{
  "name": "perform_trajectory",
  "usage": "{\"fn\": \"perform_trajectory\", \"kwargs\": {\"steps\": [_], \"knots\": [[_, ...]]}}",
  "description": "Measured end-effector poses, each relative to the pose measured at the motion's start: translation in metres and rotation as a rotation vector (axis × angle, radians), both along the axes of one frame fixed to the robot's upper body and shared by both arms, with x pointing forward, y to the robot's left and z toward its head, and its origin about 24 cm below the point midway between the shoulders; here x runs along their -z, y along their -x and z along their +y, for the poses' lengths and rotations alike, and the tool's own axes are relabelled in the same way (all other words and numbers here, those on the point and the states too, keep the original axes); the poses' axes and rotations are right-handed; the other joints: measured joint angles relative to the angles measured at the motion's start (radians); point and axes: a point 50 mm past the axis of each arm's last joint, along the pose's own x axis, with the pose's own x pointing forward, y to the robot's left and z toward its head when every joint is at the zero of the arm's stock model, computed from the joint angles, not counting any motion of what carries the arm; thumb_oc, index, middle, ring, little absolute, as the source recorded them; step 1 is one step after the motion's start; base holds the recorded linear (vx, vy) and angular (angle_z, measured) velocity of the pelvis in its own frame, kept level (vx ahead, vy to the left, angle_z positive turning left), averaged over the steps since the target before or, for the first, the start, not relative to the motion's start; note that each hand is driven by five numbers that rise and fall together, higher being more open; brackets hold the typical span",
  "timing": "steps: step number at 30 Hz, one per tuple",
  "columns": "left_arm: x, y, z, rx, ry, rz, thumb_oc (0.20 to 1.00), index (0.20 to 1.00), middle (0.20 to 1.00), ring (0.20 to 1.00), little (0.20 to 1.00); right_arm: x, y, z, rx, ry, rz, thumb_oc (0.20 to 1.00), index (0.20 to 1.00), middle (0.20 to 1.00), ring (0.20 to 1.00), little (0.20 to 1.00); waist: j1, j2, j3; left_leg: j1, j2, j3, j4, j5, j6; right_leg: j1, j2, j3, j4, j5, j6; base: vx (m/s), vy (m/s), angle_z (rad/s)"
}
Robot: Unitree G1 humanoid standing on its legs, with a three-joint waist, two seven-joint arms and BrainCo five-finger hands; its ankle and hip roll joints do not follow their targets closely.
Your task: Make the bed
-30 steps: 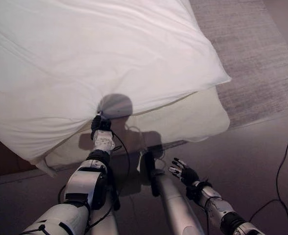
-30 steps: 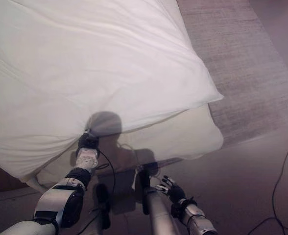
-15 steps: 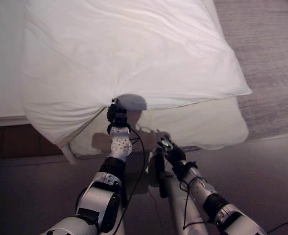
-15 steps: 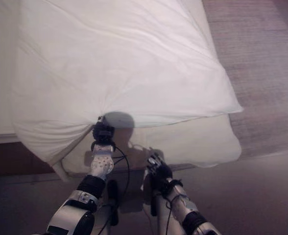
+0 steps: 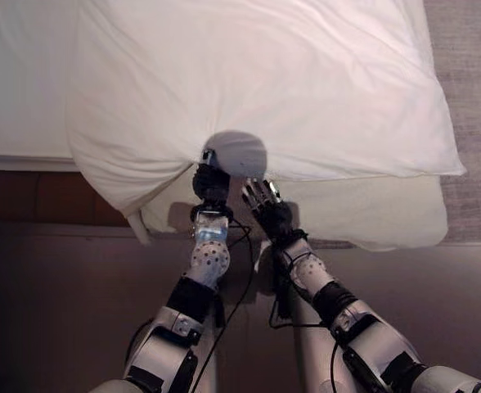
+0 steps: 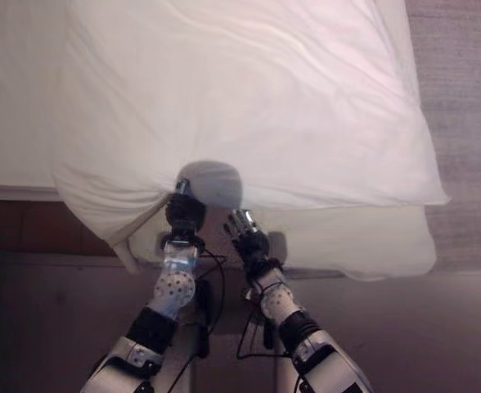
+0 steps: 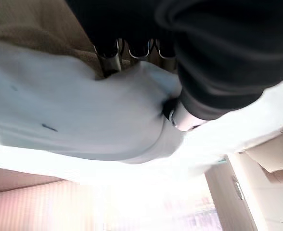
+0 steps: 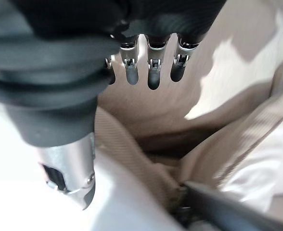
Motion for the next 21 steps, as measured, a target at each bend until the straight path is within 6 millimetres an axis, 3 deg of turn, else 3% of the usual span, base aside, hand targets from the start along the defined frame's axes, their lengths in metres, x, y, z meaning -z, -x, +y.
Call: {"fn": "perform_trajectory", "kwargs": {"steps": [5,11,21], "knots": [[-0.006,0.006,0.012,-0.064,0.026,0.0,0.2,0.2,0.2,0.2,0.2,-0.016,-0.006,-0.016,0.1,-0.113,-0.039,1.0,1.0,1.0,1.0,1.0,0.001,0.005,0.003,0.008,-0.01,-0.009,-0.018,0.006,0.004,0.006,-0.009,-0.005,-0.001,-0.003,0.005,0.03,0.012,0.06],[-0.004,0.015,0.034,-0.193,0.019,0.047,0.2,0.2,0.2,0.2,0.2,-0.053,-0.005,-0.035,0.193,-0.247,-0.188,1.0,1.0,1.0,1.0,1.0,0.0,0.038,0.021,0.005,-0.01,-0.02,-0.025,0.009,0.001,0.003,-0.011,-0.015,-0.001,-0.011,0.006,0.02,0.009,0.03],[-0.009,0.02,0.05,-0.298,0.0,0.072,0.2,0.2,0.2,0.2,0.2,-0.066,-0.005,-0.061,0.289,-0.279,-0.251,1.0,1.0,1.0,1.0,1.0,-0.001,0.04,0.021,-0.008,-0.008,-0.012,-0.037,0.009,0.0,-0.022,-0.01,-0.013,0.003,-0.017,0.001,0.01,0.009,-0.02]]}}
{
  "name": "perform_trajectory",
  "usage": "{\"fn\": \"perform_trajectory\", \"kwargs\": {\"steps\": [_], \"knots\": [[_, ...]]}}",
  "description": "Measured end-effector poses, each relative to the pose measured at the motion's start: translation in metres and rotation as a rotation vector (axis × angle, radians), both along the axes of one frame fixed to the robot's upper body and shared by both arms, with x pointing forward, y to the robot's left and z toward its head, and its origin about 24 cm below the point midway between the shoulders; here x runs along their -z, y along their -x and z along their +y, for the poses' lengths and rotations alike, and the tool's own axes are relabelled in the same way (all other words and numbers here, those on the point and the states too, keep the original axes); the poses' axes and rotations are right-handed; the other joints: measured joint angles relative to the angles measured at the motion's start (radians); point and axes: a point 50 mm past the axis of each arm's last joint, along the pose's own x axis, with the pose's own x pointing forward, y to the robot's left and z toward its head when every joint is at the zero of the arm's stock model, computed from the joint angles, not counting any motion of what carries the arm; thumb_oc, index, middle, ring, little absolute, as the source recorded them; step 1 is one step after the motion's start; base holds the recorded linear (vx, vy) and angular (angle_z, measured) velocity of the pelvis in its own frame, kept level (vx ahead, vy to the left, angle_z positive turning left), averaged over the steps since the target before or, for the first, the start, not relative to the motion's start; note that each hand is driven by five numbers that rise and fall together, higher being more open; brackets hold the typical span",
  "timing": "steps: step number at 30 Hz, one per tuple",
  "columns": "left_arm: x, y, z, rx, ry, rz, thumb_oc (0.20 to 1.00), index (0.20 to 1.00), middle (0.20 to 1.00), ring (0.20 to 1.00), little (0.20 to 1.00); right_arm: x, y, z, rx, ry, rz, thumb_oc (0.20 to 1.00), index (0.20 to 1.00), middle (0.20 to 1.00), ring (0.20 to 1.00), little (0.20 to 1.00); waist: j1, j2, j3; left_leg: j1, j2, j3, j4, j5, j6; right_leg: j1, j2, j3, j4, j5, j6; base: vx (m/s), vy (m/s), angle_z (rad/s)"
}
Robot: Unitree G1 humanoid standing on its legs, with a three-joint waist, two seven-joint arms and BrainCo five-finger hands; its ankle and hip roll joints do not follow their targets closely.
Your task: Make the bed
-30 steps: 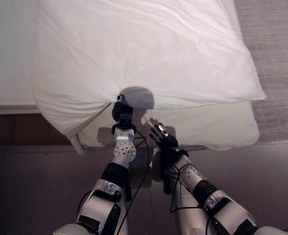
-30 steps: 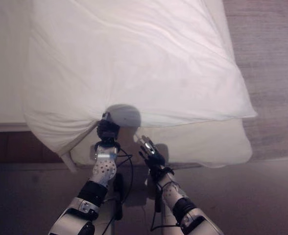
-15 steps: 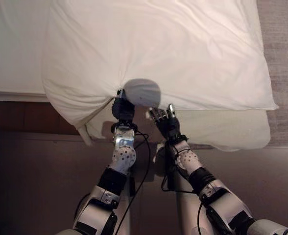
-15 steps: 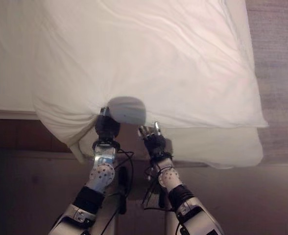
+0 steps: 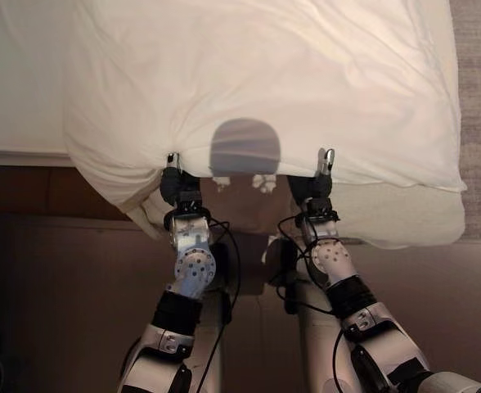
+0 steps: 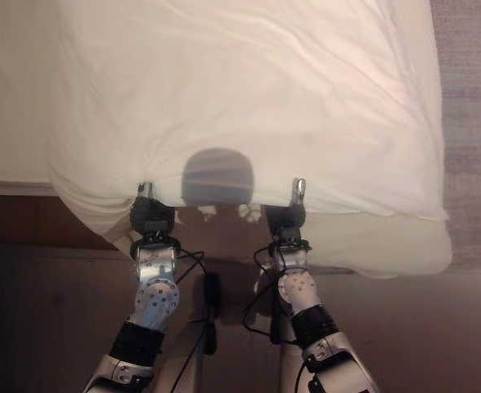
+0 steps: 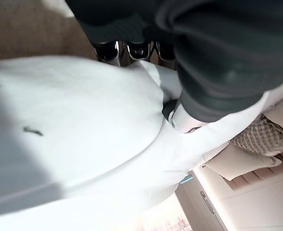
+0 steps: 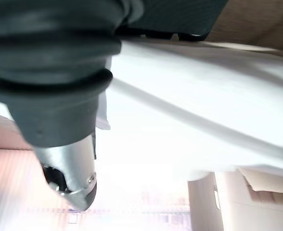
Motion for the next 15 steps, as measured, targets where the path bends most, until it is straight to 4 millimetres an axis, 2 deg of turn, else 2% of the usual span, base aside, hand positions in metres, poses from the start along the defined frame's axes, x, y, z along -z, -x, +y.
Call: {"fn": "perform_trajectory", "kwargs": {"steps": [7,15], "knots": [[0.0,0.001,0.019,-0.112,0.004,0.054,0.2,0.2,0.2,0.2,0.2,-0.004,-0.004,-0.024,0.08,0.003,0.021,1.0,1.0,1.0,1.0,1.0,0.003,0.009,0.004,-0.003,0.001,0.006,0.001,0.0,0.0,-0.007,0.001,0.005,0.006,-0.001,-0.001,0.0,0.005,-0.01],[0.001,0.002,0.029,-0.172,0.003,0.104,0.2,0.2,0.2,0.2,0.2,-0.01,-0.006,-0.034,0.124,0.05,0.039,1.0,1.0,1.0,1.0,1.0,0.0,0.012,0.004,-0.008,0.003,0.019,0.0,0.001,-0.001,-0.026,0.002,0.019,0.021,-0.002,-0.003,0.01,0.005,-0.03]]}}
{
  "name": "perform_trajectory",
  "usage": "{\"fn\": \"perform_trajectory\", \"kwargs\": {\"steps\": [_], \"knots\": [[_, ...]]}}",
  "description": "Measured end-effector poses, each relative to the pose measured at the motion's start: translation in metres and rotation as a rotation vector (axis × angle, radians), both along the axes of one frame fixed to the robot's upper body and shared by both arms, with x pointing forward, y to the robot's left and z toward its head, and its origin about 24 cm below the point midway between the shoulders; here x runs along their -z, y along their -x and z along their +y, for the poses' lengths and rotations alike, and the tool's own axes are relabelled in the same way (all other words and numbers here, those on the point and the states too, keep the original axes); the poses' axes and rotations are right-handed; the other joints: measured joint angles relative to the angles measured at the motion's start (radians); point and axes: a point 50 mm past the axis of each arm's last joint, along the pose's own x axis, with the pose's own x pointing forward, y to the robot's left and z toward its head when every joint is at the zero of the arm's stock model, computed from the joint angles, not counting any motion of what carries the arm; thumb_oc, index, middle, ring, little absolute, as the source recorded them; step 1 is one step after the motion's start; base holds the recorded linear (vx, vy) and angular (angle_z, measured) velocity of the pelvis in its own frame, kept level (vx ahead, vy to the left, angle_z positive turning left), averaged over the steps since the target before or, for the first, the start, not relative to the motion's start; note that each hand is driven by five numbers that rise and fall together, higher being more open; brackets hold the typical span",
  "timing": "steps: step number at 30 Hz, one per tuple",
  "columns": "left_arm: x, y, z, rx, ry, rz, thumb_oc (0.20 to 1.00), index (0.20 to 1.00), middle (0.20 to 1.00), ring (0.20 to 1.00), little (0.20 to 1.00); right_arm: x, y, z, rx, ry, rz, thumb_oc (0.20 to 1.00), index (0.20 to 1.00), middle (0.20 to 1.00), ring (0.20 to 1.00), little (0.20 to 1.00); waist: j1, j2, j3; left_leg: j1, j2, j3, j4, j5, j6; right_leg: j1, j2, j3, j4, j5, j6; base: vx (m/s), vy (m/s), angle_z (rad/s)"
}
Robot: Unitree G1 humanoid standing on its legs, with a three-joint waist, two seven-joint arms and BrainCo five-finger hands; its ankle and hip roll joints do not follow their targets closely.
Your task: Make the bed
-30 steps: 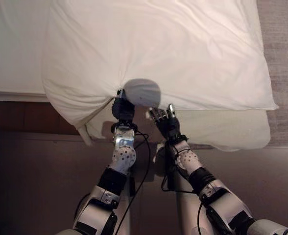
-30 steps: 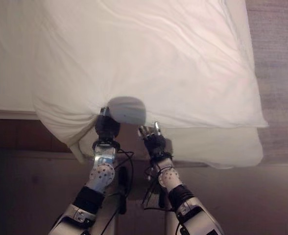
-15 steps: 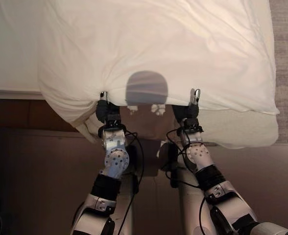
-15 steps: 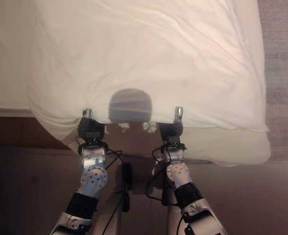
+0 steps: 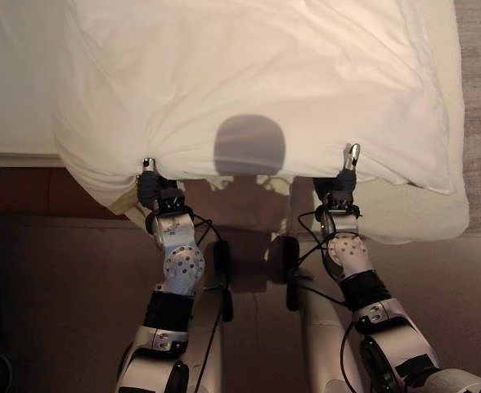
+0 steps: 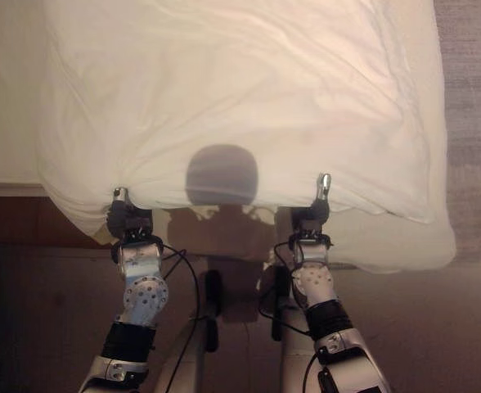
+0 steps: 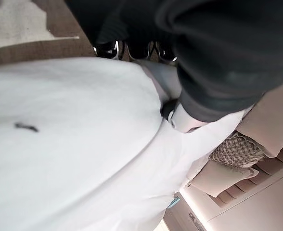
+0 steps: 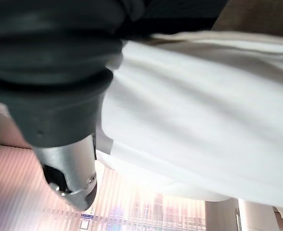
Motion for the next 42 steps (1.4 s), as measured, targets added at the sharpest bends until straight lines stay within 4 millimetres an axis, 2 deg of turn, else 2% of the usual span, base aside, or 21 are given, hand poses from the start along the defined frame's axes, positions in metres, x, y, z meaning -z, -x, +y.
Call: {"fn": "perform_trajectory", "kwargs": {"steps": [7,8,9,10,11,20,23,24,25,26,27,30,37,42], "knots": [[-0.004,-0.001,0.006,-0.026,0.002,-0.003,0.2,0.2,0.2,0.2,0.2,-0.005,-0.002,-0.014,0.041,0.002,0.001,1.0,1.0,1.0,1.0,1.0,0.003,0.001,0.0,-0.012,0.002,0.0,0.002,0.001,-0.001,-0.013,0.002,0.0,0.002,-0.001,-0.002,0.0,0.0,0.0],[-0.005,-0.002,0.007,-0.028,-0.001,0.001,0.2,0.2,0.2,0.2,0.2,-0.006,-0.002,-0.017,0.049,0.014,0.004,0.89,0.89,0.89,0.89,0.89,0.003,0.002,0.0,-0.013,0.002,0.001,0.003,0.0,-0.001,-0.014,0.001,0.0,0.003,-0.001,-0.002,0.0,0.0,0.0],[-0.005,-0.003,0.007,-0.029,-0.002,0.001,0.2,0.2,0.2,0.2,0.2,-0.006,-0.002,-0.017,0.05,0.019,0.003,0.542,0.542,0.542,0.542,0.542,0.002,0.002,0.0,-0.013,0.002,0.001,0.003,0.0,-0.001,-0.014,0.001,0.001,0.003,-0.001,-0.002,0.0,0.0,0.0],[-0.006,-0.003,0.008,-0.032,-0.001,0.004,0.2,0.2,0.2,0.2,0.2,-0.006,-0.002,-0.017,0.051,0.02,0.002,0.278,0.278,0.278,0.278,0.278,0.002,0.002,0.0,-0.013,0.002,0.002,0.004,0.0,-0.001,-0.014,0.001,0.002,0.003,-0.001,-0.002,0.0,0.0,0.0],[-0.006,-0.003,0.008,-0.033,0.001,0.004,0.2,0.2,0.2,0.2,0.2,-0.006,-0.002,-0.017,0.051,0.02,0.003,0.2,0.2,0.2,0.2,0.2,0.002,0.002,0.0,-0.013,0.002,0.002,0.004,0.0,-0.001,-0.014,0.001,0.002,0.003,-0.001,-0.002,0.0,0.0,0.0],[-0.005,-0.002,0.015,-0.06,0.016,0.01,0.2,0.2,0.2,0.2,0.2,-0.01,-0.002,-0.012,0.035,0.026,-0.017,0.2,0.2,0.2,0.2,0.2,0.002,0.002,0.0,-0.012,0.002,0.007,0.015,0.0,0.0,-0.019,0.002,0.009,0.017,0.0,-0.003,0.0,-0.001,0.0],[0.001,0.0,0.017,-0.066,0.016,0.022,0.2,0.2,0.2,0.2,0.2,-0.023,0.004,-0.008,0.017,0.017,-0.089,0.2,0.2,0.2,0.2,0.2,0.002,0.004,-0.001,-0.013,0.002,0.01,0.015,0.0,0.0,-0.021,0.002,0.011,0.018,0.0,-0.003,0.0,0.0,0.0],[0.002,0.001,0.018,-0.068,0.016,0.019,0.398,0.398,0.398,0.398,0.398,-0.029,0.007,-0.006,0.007,0.011,-0.133,0.2,0.2,0.2,0.2,0.2,0.002,0.004,-0.001,-0.014,0.002,0.011,0.014,0.0,-0.001,-0.022,0.002,0.011,0.017,0.0,-0.003,0.0,0.0,0.0],[0.002,0.001,0.019,-0.069,0.015,0.017,0.492,0.492,0.492,0.492,0.492,-0.032,0.008,-0.006,0.005,0.011,-0.147,0.2,0.2,0.2,0.2,0.2,0.002,0.004,-0.001,-0.014,0.002,0.012,0.014,0.0,-0.001,-0.023,0.002,0.012,0.017,0.0,-0.003,0.0,0.0,0.0],[0.003,0.001,0.02,-0.073,0.012,0.012,0.63,0.63,0.63,0.63,0.63,-0.036,0.01,-0.005,0.002,0.011,-0.17,0.2,0.2,0.2,0.2,0.2,0.003,0.004,-0.001,-0.014,0.002,0.013,0.014,0.0,-0.001,-0.023,0.002,0.012,0.016,0.0,-0.002,0.0,0.0,0.0],[0.004,0.002,0.023,-0.079,0.011,0.01,1.0,1.0,1.0,1.0,1.0,-0.039,0.012,-0.004,-0.002,0.01,-0.193,0.2,0.2,0.2,0.2,0.2,0.003,0.004,-0.001,-0.014,0.002,0.014,0.014,0.0,-0.001,-0.024,0.002,0.013,0.016,0.0,-0.002,0.0,0.0,0.0],[0.013,0.004,0.027,-0.07,0.053,-0.004,1.0,1.0,1.0,1.0,1.0,-0.047,0.023,0.003,-0.028,0.012,-0.262,0.2,0.2,0.2,0.2,0.2,0.003,0.004,-0.001,-0.016,0.003,0.018,0.014,0.0,-0.001,-0.026,0.003,0.014,0.016,-0.001,-0.002,0.0,0.0,0.0],[0.048,-0.002,0.03,-0.017,0.125,0.03,1.0,1.0,1.0,1.0,1.0,-0.054,0.042,0.011,-0.071,0.025,-0.348,0.2,0.2,0.2,0.2,0.2,0.001,0.004,-0.001,-0.016,0.004,0.026,0.014,-0.001,-0.001,-0.03,0.005,0.021,0.018,0.0,-0.002,0.0,0.001,0.0],[0.056,-0.009,0.024,0.019,0.165,0.02,1.0,1.0,1.0,1.0,1.0,-0.062,0.052,0.018,-0.101,0.026,-0.428,0.2,0.2,0.2,0.2,0.2,-0.003,0.002,-0.002,-0.016,0.008,0.029,0.014,-0.003,-0.003,-0.031,0.011,0.026,0.016,0.001,-0.002,-0.01,-0.002,-0.01]]}}
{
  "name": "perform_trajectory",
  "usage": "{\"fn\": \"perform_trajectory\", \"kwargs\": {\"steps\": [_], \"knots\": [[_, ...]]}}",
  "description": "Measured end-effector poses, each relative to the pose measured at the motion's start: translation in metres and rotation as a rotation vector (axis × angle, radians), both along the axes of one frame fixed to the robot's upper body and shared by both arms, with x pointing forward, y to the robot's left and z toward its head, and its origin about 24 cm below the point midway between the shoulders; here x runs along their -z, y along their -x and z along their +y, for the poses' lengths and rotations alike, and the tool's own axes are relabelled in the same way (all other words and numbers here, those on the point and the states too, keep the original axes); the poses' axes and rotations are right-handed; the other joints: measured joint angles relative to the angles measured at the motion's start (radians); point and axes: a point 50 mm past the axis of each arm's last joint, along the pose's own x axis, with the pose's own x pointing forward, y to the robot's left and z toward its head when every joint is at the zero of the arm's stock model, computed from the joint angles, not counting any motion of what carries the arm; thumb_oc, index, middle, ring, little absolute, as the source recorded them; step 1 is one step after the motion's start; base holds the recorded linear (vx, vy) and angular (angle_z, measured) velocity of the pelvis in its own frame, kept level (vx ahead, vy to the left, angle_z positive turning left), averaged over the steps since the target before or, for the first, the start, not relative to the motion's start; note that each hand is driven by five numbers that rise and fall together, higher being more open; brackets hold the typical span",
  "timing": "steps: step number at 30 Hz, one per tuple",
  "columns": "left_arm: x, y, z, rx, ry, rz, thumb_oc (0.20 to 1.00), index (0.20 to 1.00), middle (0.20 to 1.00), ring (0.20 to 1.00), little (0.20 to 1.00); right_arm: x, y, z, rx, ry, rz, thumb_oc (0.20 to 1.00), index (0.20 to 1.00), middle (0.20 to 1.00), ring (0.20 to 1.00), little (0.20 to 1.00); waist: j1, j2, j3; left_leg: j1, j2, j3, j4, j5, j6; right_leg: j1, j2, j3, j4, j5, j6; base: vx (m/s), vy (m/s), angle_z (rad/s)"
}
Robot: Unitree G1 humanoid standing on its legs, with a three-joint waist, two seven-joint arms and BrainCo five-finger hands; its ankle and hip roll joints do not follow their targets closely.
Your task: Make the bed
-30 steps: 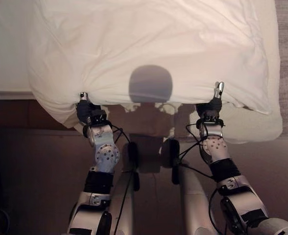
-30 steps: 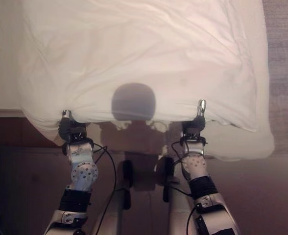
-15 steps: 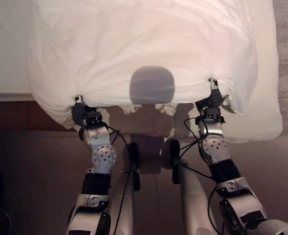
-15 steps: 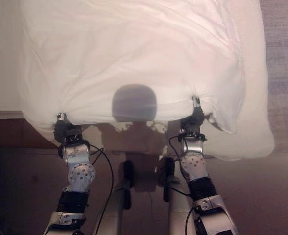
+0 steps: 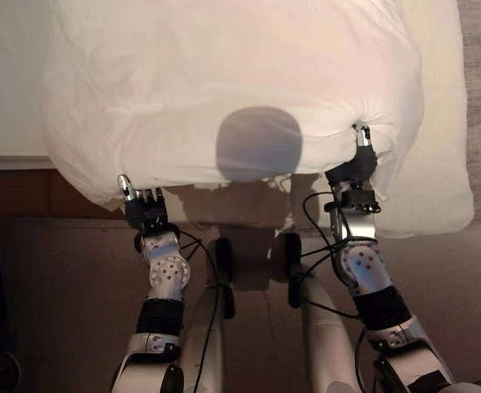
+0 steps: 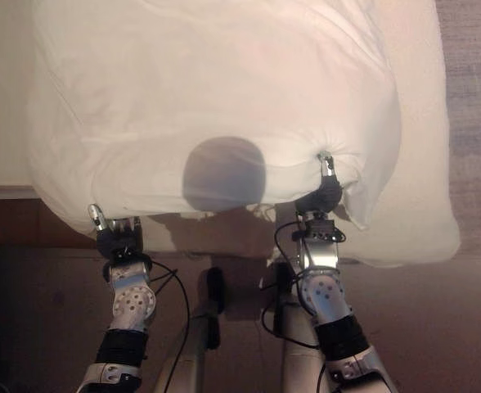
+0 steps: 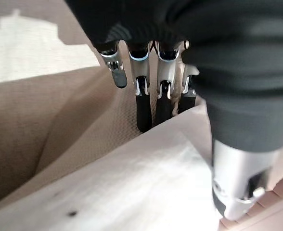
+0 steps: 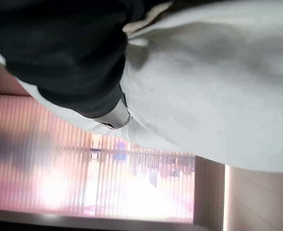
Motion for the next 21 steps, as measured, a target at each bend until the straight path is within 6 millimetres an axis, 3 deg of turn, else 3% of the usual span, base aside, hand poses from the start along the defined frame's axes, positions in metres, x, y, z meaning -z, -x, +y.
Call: {"fn": "perform_trajectory", "kwargs": {"steps": [4,9,21], "knots": [[0.0,-0.006,-0.001,0.009,0.012,-0.015,1.0,1.0,1.0,1.0,1.0,0.001,0.002,0.004,-0.013,0.011,-0.015,0.2,0.2,0.2,0.2,0.2,-0.007,-0.004,-0.002,-0.001,0.003,0.002,0.002,-0.002,-0.002,-0.001,0.005,0.004,-0.001,0.001,0.001,0.0,0.0,0.0],[-0.013,-0.014,-0.005,0.034,0.041,-0.095,1.0,1.0,1.0,1.0,1.0,0.003,0.002,0.004,-0.016,0.013,-0.018,0.2,0.2,0.2,0.2,0.2,-0.026,-0.014,-0.006,-0.005,0.005,0.002,0.007,-0.006,-0.003,-0.002,0.007,0.005,-0.004,0.002,0.003,0.0,0.001,-0.01],[-0.038,-0.023,0.005,0.022,-0.007,-0.192,1.0,1.0,1.0,1.0,1.0,0.007,0.003,0.006,-0.036,-0.009,0.0,0.2,0.2,0.2,0.2,0.2,-0.03,-0.075,-0.034,-0.021,0.014,0.003,0.043,-0.03,-0.004,-0.004,0.017,0.01,-0.006,0.002,0.004,0.0,0.001,-0.02]]}}
